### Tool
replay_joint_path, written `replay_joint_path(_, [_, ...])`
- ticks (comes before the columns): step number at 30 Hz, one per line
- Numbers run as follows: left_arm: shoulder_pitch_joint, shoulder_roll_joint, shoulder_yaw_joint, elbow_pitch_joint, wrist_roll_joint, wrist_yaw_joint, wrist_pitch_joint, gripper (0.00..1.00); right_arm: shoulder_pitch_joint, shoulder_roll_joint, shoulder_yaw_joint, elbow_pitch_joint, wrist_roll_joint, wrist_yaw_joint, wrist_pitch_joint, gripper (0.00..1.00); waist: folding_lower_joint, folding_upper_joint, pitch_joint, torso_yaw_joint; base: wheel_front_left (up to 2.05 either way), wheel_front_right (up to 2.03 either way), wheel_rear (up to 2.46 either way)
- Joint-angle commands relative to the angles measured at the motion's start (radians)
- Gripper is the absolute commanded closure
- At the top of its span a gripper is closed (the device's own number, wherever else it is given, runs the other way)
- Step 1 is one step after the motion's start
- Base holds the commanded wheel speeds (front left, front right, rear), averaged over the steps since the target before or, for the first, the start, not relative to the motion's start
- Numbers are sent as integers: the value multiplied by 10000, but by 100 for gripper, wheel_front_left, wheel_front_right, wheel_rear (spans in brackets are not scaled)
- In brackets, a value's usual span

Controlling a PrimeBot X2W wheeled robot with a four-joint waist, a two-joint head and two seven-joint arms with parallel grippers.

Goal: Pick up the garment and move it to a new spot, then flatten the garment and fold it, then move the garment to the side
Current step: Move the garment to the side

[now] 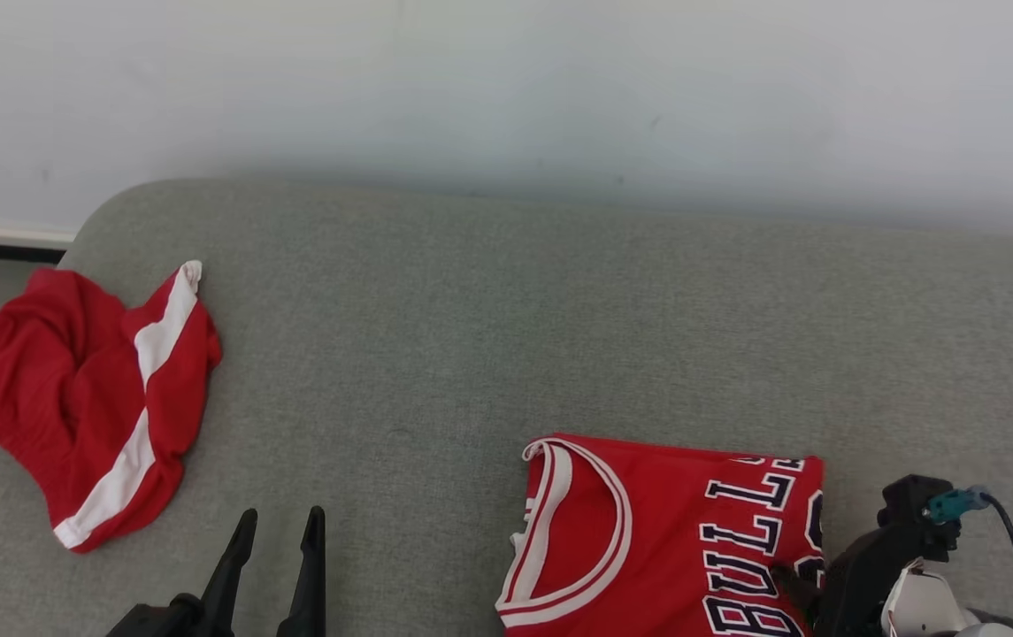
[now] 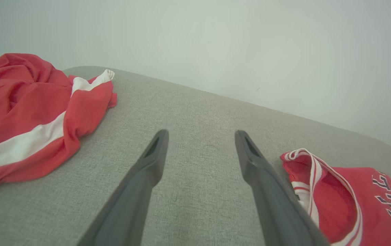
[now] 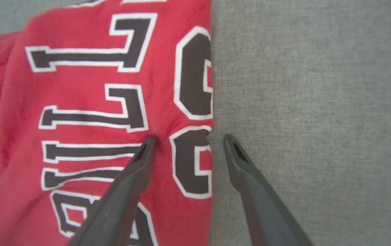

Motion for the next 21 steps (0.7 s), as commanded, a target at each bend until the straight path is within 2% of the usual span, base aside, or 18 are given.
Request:
replay_joint_path(1, [-125,-9,32,-24,-50,14,-5,0,8,11,-10,250,-65,6,290,0,-1,-1,292,309,0,0,0])
replay_joint_path(3, [-120,-13,44,-30,-72,14,-5,0,43,31,99,462,-133,6,624,2,-1,-1,318,352,0,0,0])
replay_joint_path(4, [-111,-13,56,-41,-74,14,-5,0,31,41,164,464,-184,8,689,64,-1,-1,329,363,0,0,0])
replay_joint_path(5, [-102,-15,57,-54,-84,14,-5,0,1,63,331,404,-249,9,705,100,-1,-1,338,371,0,0,0])
replay_joint_path(13, [44,-10,342,-255,-124,14,-3,0,-145,-256,947,-150,-594,8,1014,100,-1,-1,359,97,0,0,0])
replay_joint_path(21, [-231,-14,431,-644,16,14,-3,0,-1151,-2002,2038,-920,-671,5,982,100,-1,-1,852,-1008,0,0,0])
